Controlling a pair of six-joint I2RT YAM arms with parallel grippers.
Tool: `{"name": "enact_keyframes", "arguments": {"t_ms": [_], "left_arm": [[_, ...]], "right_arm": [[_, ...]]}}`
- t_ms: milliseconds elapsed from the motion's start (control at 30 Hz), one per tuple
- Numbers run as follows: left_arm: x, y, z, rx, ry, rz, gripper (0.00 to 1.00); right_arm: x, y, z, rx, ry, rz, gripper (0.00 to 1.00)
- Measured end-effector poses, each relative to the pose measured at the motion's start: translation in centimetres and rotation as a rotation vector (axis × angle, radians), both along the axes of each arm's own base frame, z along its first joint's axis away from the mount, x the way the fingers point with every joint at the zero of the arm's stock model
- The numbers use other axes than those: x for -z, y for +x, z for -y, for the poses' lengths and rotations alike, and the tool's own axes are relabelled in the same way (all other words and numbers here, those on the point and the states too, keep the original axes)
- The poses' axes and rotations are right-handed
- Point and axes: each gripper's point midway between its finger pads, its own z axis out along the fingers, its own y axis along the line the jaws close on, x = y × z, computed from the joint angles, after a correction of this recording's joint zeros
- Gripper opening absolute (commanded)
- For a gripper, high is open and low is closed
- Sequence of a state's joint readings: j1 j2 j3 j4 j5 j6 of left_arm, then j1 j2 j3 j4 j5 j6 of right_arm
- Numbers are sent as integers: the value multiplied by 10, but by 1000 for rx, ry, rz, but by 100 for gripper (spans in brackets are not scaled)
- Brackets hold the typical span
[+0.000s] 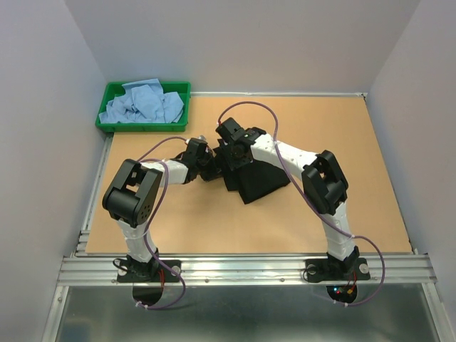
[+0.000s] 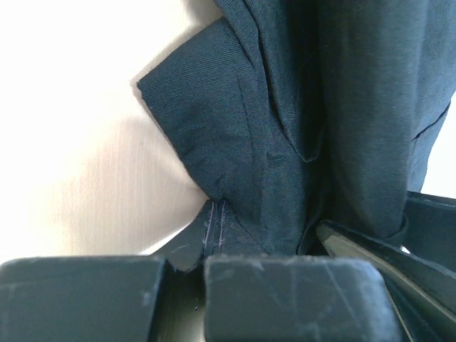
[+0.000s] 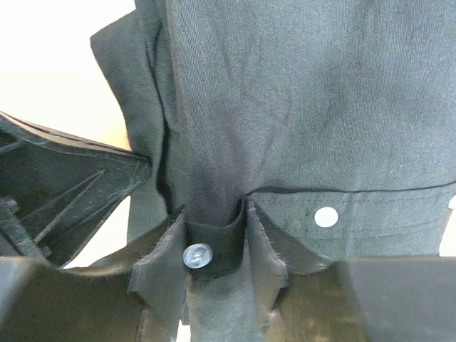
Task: Fold and stack the long sleeve shirts
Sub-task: Fold the shirt
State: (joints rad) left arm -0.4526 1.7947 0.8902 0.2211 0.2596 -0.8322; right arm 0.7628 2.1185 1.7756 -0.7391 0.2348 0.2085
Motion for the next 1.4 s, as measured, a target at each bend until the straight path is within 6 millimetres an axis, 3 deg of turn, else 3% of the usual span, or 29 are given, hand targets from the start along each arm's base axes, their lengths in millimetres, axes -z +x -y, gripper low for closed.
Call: {"name": "enact_keyframes", "arguments": {"t_ms": [233, 467, 600, 733, 933, 1033, 1200, 1300, 1400], "left_arm": [[0, 0, 0, 0, -1, 0, 0], [0, -2, 0, 0, -4, 0, 0], [0, -2, 0, -1, -5, 0, 0], [0, -3, -1, -1, -4, -1, 0], [0, -11, -8, -13, 4, -13, 25], [-3, -21, -20, -35, 10, -29, 40], [-22, -26, -43, -90, 12, -6, 71], [-46, -24, -53, -119, 14, 50, 75], [-76, -23, -57, -133, 7, 127, 72]], "right_arm": [[-1, 1, -8, 17, 48, -4, 22], [-3, 3, -14, 37, 79, 4, 22], [-4, 5, -15, 60, 92, 9, 29], [-5, 7, -16, 79, 105, 17, 49], [-8, 9, -19, 86, 123, 25, 67], [-20, 9, -19, 85, 140, 43, 69], [-81, 10, -10, 96, 243, 123, 70], [-120, 5, 11, 124, 336, 175, 68], [-135, -4, 32, 145, 415, 183, 64]]}}
